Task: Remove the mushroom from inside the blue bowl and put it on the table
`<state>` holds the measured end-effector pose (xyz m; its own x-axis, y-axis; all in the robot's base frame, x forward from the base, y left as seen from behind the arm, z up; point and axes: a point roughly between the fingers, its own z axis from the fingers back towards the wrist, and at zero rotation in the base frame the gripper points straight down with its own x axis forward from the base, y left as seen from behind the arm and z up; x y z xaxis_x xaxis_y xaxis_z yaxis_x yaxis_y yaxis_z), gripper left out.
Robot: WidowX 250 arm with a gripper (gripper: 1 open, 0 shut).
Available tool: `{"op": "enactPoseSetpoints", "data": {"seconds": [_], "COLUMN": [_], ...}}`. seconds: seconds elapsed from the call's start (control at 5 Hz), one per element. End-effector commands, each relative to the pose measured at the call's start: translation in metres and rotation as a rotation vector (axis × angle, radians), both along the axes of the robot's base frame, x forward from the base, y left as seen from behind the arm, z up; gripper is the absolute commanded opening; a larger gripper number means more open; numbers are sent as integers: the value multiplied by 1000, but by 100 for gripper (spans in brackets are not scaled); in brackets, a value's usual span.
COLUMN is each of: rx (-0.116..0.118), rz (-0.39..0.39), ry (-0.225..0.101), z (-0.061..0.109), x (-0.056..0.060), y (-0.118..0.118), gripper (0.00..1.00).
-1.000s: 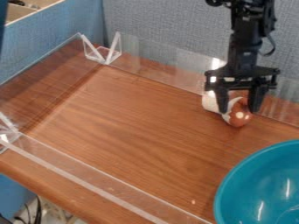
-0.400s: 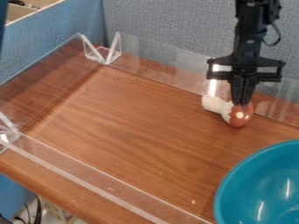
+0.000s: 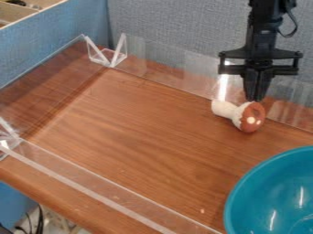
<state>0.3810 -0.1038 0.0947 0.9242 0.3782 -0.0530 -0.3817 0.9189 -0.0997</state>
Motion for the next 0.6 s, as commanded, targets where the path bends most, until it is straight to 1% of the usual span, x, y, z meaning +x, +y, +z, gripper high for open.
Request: {"op": "enactPoseSetpoints", "data": {"seconds": [0.0,0.2,0.4], "rx": [-39,-53,-48], "rz": [-9,-70,-110], "ry": [-139,-143,-119], "z": [61,70,63], "x": [3,-4,-8], "y": [-6,-2,1], "gripper": [0,0,100]}}
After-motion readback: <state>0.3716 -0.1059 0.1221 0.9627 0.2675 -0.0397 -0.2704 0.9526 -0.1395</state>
